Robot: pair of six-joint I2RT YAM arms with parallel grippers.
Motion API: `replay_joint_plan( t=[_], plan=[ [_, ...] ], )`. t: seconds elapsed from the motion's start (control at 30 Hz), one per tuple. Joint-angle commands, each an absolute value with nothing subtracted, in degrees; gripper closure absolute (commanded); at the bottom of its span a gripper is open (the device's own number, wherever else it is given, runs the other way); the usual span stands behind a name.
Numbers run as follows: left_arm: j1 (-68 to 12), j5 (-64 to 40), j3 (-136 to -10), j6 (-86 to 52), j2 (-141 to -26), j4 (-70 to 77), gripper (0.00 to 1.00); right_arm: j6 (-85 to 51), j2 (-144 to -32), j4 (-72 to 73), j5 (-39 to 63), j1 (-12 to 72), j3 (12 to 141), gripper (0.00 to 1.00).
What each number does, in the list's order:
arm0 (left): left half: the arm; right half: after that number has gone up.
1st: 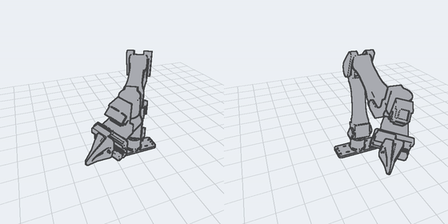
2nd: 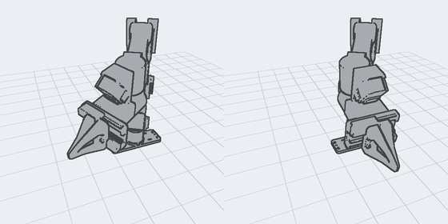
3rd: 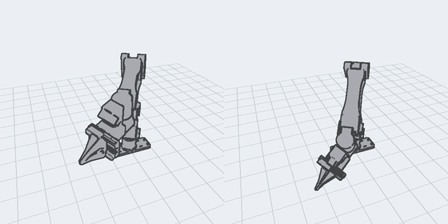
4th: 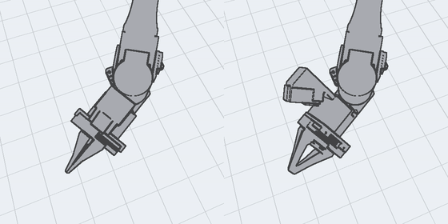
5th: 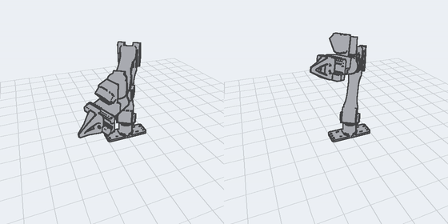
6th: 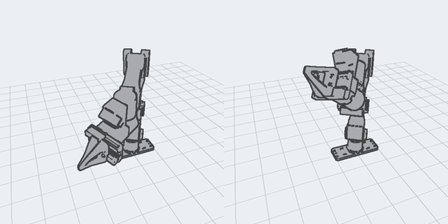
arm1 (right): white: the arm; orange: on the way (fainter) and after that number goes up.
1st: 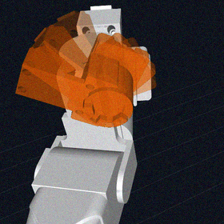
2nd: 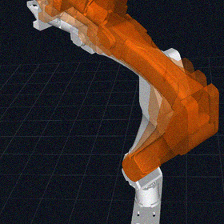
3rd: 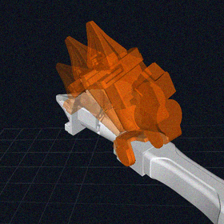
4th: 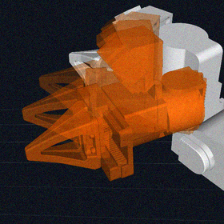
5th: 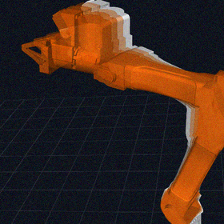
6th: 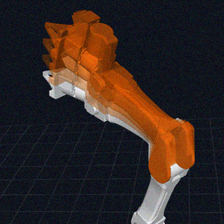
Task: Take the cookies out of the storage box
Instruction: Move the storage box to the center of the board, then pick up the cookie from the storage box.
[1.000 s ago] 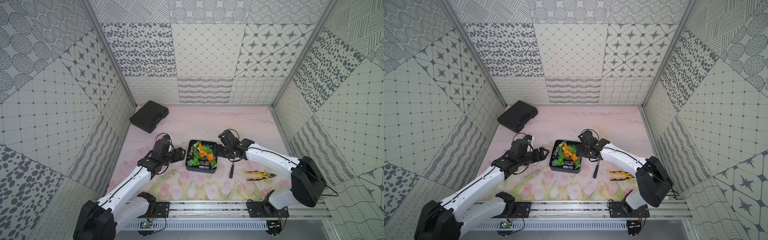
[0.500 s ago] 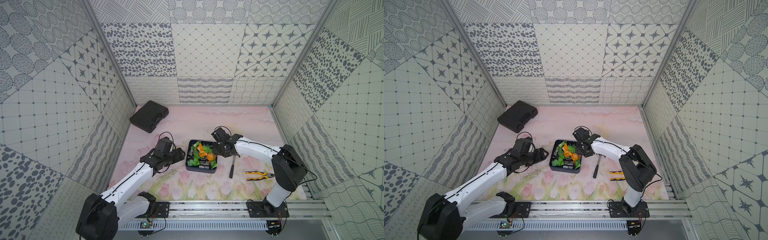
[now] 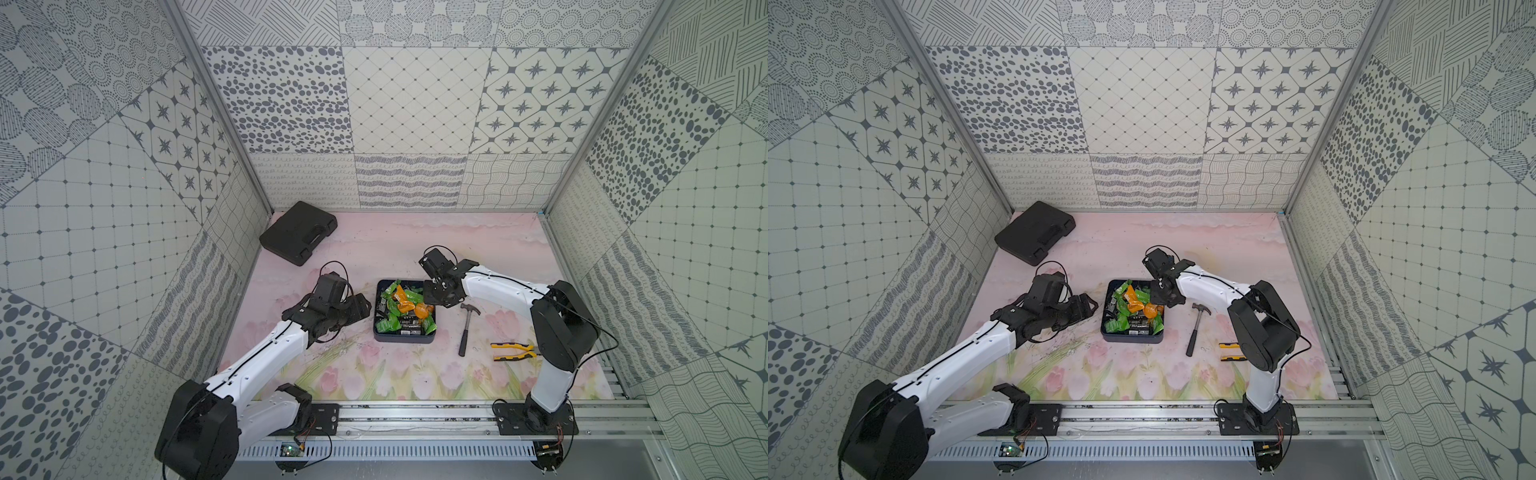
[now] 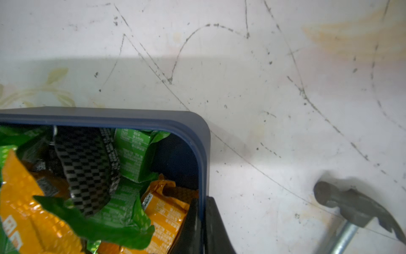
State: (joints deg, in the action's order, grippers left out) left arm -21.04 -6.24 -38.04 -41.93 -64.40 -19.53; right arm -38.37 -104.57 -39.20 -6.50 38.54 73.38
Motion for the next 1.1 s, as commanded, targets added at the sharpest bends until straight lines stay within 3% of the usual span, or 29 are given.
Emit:
replay_joint_plan(
  t=[0.0,0.23,0.33,0.43,0.6,0.7,0.83,1.07],
  plan=[
    [-21.2,-7.2,-39.9,-41.5,-65.9,-20.5,0.20,-34.9,-106.4,-37.4,-5.4,35.8,77.2,1.00],
    [-22.4,-8.4,-42.6,-42.6,-69.4,-18.9,0.21,-31.1,-110.7,-39.5,-4.2,32.6,83.0,0.96],
    [-23.6,-8.4,-44.0,-43.5,-71.4,-18.3,0.21,-29.6,-111.5,-41.7,-4.6,32.0,85.7,0.80],
    [-23.9,-8.4,-44.3,-46.6,-72.3,-16.6,0.22,-27.8,-109.1,-43.4,-6.5,32.0,87.2,0.54],
    [-23.9,-6.3,-42.5,-53.8,-72.2,-13.2,0.22,-22.3,-103.2,-43.8,-9.4,33.4,87.6,0.34],
    [-23.9,-4.4,-41.0,-59.2,-71.8,-12.3,0.22,-14.2,-102.9,-42.1,-9.8,37.1,88.0,0.29],
    [-23.7,-3.4,-39.2,-64.6,-71.7,-12.1,0.22,-3.8,-106.5,-40.3,-12.4,42.5,89.7,0.30],
    [-23.3,-2.2,-36.7,-68.4,-69.6,-14.1,0.22,-0.3,-113.2,-40.3,-12.7,45.1,95.2,0.34]
  ],
)
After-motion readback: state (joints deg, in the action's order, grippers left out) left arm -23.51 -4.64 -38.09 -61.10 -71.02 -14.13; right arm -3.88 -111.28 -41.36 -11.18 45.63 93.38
